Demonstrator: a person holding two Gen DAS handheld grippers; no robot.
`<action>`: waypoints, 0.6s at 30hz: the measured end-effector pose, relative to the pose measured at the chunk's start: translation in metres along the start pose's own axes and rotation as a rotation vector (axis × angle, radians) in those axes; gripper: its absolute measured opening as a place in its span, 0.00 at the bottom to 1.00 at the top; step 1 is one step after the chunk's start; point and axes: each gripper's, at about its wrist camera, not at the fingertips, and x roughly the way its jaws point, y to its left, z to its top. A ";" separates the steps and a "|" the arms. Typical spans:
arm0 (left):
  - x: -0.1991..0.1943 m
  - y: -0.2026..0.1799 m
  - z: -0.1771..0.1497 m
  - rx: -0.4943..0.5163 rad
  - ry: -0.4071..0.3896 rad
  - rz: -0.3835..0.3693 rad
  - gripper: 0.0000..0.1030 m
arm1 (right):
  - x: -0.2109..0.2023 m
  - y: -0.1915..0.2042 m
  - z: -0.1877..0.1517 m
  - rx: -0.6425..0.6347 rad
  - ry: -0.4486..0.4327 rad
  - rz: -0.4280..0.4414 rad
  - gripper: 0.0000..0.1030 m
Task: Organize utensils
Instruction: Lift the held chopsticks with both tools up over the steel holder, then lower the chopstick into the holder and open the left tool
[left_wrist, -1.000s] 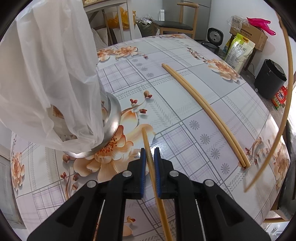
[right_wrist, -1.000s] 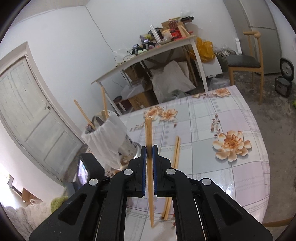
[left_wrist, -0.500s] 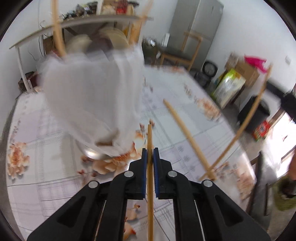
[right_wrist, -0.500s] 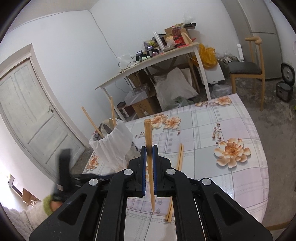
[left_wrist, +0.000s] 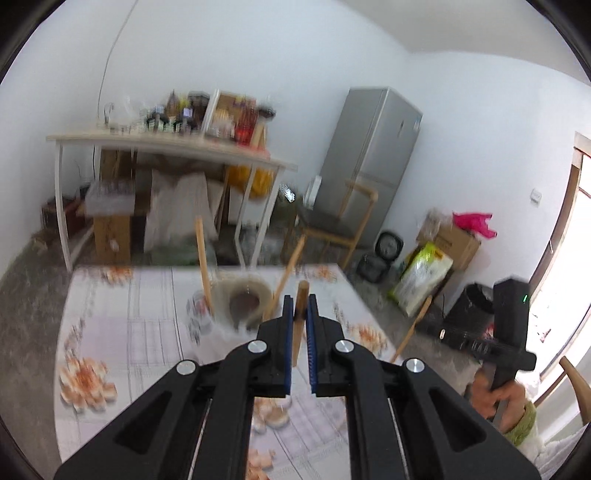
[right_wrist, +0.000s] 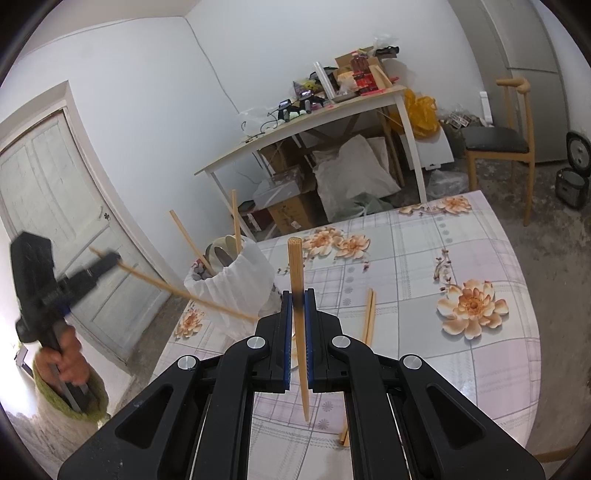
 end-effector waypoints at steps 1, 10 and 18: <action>-0.004 0.000 0.009 0.004 -0.023 0.003 0.06 | 0.000 0.000 0.000 0.000 0.000 -0.001 0.04; -0.027 -0.002 0.062 0.051 -0.178 0.021 0.06 | 0.004 -0.001 -0.002 0.006 0.010 0.002 0.04; -0.024 0.010 0.098 0.056 -0.259 0.064 0.06 | 0.009 -0.001 -0.001 0.005 0.012 0.008 0.04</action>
